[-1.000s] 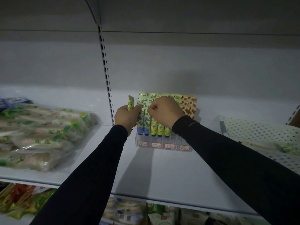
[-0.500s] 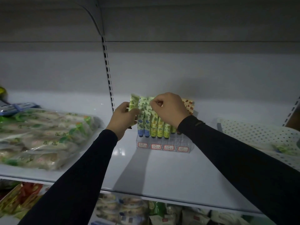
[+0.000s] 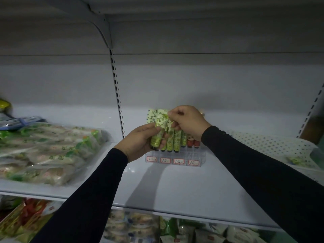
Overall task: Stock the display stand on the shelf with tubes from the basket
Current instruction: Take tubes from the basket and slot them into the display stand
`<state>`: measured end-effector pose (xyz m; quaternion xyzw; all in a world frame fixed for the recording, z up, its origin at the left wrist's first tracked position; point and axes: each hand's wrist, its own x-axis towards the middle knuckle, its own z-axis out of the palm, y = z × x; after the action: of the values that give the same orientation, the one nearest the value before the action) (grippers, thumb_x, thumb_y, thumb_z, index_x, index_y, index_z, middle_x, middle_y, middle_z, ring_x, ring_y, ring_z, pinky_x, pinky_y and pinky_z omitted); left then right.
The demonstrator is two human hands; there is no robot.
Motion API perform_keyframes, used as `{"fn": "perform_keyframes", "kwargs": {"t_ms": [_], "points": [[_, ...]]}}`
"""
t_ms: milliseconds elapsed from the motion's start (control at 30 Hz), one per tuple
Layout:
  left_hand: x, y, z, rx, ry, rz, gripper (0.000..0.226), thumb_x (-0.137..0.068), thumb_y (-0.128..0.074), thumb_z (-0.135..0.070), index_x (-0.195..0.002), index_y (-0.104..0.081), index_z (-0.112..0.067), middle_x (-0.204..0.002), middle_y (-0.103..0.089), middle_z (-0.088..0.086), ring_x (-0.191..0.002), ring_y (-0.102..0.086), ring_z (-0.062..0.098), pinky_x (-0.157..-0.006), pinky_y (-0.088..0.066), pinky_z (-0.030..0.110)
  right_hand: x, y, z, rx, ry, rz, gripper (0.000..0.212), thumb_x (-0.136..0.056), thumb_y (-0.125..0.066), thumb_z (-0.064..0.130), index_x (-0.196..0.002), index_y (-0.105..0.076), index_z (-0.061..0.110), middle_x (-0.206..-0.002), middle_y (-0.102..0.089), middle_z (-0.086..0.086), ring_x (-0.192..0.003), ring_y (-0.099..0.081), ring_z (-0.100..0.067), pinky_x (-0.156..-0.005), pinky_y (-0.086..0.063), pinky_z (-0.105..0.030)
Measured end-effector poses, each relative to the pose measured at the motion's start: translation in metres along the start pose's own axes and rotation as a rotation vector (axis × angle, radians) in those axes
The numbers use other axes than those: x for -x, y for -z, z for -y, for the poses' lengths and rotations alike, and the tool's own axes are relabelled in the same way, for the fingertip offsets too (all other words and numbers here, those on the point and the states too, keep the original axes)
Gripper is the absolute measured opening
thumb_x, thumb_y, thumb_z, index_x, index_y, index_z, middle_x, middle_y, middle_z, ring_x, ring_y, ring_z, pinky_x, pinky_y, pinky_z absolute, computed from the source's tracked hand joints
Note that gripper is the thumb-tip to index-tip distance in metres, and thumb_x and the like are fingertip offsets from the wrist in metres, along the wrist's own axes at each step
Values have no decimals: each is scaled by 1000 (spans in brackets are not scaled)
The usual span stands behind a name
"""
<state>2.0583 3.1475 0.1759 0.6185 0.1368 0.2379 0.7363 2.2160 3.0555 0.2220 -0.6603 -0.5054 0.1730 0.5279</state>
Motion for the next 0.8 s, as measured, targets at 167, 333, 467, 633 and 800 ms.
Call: {"fn": "perform_keyframes", "kwargs": {"t_ms": [167, 333, 467, 633, 800], "points": [[0, -6, 11, -127, 38, -15, 10, -96, -60, -11, -102, -53, -5, -98, -67, 13, -83, -66, 24, -78, -56, 28, 7, 11, -2, 8, 41, -101, 18, -97, -57, 23, -96, -65, 7, -86, -65, -5, -62, -64, -9, -56, -55, -17], [-2, -7, 17, -225, 44, 21, 27, -97, -60, -15, -117, -55, 2, -107, -66, 16, -89, -69, 22, -83, -55, 28, 11, 19, -4, 45, 26, -26, 20, -92, -64, 25, -97, -69, 6, -80, -68, -1, -64, -66, -7, -60, -54, -17], [-5, -7, 21, -383, 39, -83, 45, -94, -67, -22, -131, -55, 1, -101, -70, 6, -94, -71, 23, -88, -57, 35, 12, 29, -8, 64, 8, -67, 19, -88, -70, 26, -88, -73, 8, -72, -70, -1, -58, -66, -5, -58, -53, -17], [0, 20, 32, -830, 36, -246, 23, -94, -63, -31, -85, -72, -11, -84, -72, 7, -77, -65, 17, -82, -55, 38, 17, 44, -17, 356, 76, -135, 24, -87, -69, 33, -75, -73, 12, -71, -71, 5, -60, -62, 1, -62, -49, -13], [15, 47, 58, -1363, 155, -348, 43, -93, -55, -51, -105, -67, -11, -104, -70, 6, -94, -62, 22, -74, -44, 29, 20, 49, -31, 521, 107, -214, 25, -90, -66, 28, -78, -75, 8, -82, -72, 2, -77, -64, -9, -70, -47, -16]]}}
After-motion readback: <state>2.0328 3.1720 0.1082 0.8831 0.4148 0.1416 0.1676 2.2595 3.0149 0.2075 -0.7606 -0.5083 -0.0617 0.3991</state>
